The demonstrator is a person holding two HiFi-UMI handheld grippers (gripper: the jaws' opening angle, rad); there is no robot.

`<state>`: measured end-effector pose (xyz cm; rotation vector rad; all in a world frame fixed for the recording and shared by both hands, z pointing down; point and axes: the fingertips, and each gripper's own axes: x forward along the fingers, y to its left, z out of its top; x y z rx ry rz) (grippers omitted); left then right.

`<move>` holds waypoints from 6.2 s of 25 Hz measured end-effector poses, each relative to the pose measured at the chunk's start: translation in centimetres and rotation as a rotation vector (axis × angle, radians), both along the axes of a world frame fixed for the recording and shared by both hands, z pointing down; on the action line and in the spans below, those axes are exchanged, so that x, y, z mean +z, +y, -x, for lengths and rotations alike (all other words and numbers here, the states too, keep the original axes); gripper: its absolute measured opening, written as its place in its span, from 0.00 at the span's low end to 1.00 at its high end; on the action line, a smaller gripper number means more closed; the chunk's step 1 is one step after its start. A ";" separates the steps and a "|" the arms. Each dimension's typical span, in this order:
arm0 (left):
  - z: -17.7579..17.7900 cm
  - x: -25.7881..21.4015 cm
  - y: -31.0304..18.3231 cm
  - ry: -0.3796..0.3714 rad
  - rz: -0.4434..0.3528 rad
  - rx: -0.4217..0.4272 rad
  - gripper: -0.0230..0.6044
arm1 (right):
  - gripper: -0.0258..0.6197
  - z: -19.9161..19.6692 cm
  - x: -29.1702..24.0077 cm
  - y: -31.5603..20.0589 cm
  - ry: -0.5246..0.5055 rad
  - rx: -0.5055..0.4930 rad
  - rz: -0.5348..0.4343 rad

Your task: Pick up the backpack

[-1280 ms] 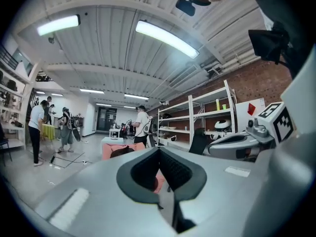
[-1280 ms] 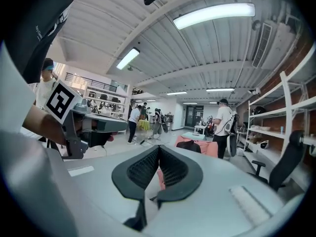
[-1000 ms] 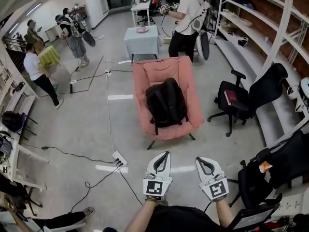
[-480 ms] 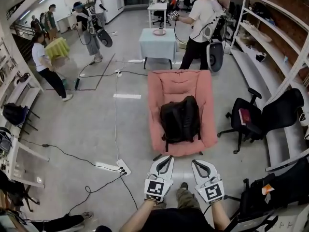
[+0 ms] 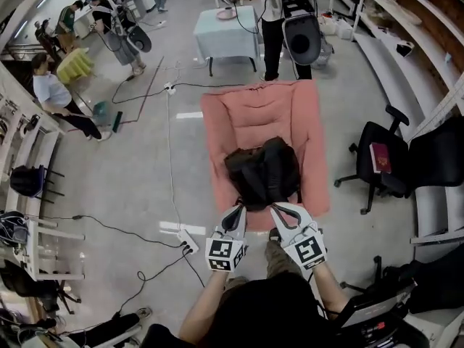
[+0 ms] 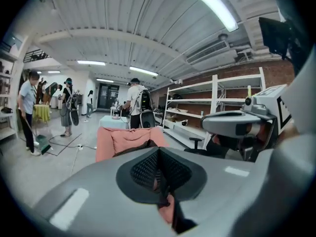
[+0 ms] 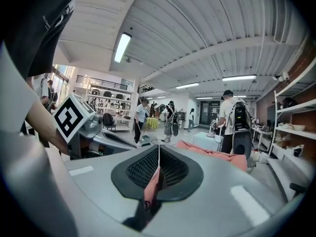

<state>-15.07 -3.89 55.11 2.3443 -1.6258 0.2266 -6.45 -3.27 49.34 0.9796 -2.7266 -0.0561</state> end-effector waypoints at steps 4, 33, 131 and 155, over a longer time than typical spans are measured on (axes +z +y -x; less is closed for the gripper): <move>-0.6 3.0 -5.7 -0.027 0.086 -0.053 0.04 | 0.07 -1.7 1.9 -6.7 -0.004 -0.069 0.036; 0.2 18.8 -18.7 0.640 0.403 0.073 0.09 | 0.13 -0.4 14.4 -15.6 0.167 -0.193 0.330; -2.3 8.4 -8.7 1.381 0.397 0.393 0.06 | 0.15 5.3 29.7 -6.9 -0.167 -0.547 1.048; -5.6 6.9 -11.0 1.439 0.248 0.380 0.06 | 0.12 -2.0 10.0 -13.3 -0.995 -0.493 0.927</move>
